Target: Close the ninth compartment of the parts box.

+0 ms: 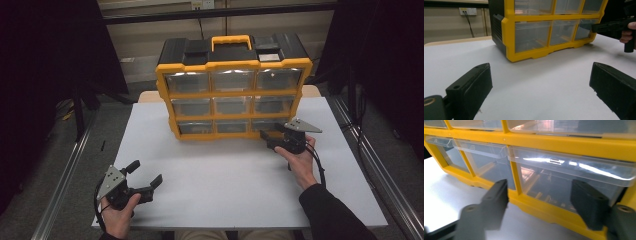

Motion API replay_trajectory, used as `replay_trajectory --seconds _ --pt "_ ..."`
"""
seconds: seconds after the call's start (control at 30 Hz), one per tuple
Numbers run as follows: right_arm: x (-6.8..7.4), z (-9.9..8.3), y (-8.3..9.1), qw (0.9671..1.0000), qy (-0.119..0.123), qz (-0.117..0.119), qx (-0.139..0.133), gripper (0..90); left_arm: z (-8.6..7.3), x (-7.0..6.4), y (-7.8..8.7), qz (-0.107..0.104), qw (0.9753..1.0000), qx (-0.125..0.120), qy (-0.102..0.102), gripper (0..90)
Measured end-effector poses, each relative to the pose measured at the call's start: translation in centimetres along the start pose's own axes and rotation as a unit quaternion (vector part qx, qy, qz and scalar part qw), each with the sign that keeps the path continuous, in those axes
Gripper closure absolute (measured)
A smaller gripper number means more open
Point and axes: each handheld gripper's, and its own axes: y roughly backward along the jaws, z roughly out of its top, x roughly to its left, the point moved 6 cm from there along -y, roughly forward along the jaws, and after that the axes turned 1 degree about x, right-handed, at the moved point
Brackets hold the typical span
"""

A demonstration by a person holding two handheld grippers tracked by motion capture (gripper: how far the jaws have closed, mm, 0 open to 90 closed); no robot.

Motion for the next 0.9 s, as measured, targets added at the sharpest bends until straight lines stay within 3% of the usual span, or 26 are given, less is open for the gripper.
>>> replay_trajectory --seconds 0.3,0.9 --pt "0.4 0.3 1.1 1.0 -0.004 0.006 -0.005 2.4 0.0 0.0 -0.1 -0.003 1.0 0.001 -0.002 4.0" --pt "0.5 0.3 4.1 0.9998 0.005 0.01 -0.019 1.2 0.0 0.1 0.0 -0.004 1.0 0.0 -0.001 3.4"
